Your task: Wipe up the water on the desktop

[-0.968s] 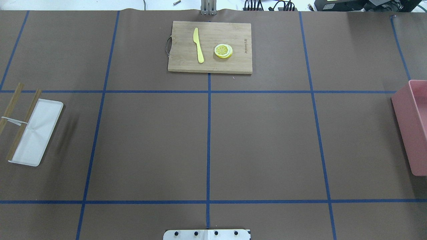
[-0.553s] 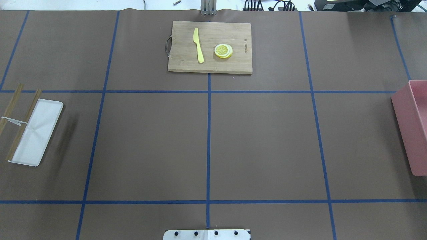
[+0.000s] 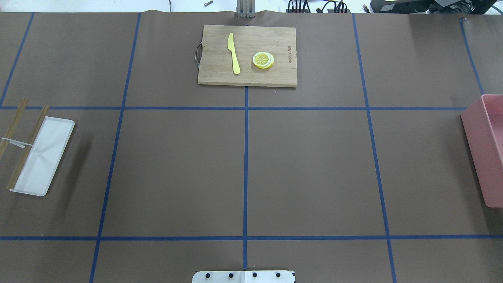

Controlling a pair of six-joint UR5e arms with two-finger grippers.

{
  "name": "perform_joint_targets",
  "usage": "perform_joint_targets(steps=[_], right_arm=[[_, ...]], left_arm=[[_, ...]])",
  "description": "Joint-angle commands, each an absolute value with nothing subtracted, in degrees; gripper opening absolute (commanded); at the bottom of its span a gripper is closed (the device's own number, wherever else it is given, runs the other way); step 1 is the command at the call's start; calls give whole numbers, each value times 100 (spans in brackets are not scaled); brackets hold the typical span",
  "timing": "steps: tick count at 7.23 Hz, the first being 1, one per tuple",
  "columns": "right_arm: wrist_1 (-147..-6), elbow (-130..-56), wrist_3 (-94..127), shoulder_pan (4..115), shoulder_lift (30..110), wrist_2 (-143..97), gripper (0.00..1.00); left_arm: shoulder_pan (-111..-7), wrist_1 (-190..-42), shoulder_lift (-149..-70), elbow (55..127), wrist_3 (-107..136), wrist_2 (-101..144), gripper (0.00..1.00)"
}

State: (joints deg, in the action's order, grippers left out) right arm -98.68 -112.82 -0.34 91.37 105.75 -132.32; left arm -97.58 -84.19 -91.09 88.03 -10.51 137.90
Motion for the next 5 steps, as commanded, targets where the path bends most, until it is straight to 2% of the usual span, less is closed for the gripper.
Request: perform_joint_targets(steps=[1, 5], right_arm=[[-9853, -11268, -44, 9114, 10573, -13263, 100], [-9650, -11294, -35, 9079, 10573, -13289, 100]], left_arm=[[-9677, -8411, -9105, 8798, -1055, 13773, 98], [-9598, -8411, -9105, 8798, -1055, 13737, 98]])
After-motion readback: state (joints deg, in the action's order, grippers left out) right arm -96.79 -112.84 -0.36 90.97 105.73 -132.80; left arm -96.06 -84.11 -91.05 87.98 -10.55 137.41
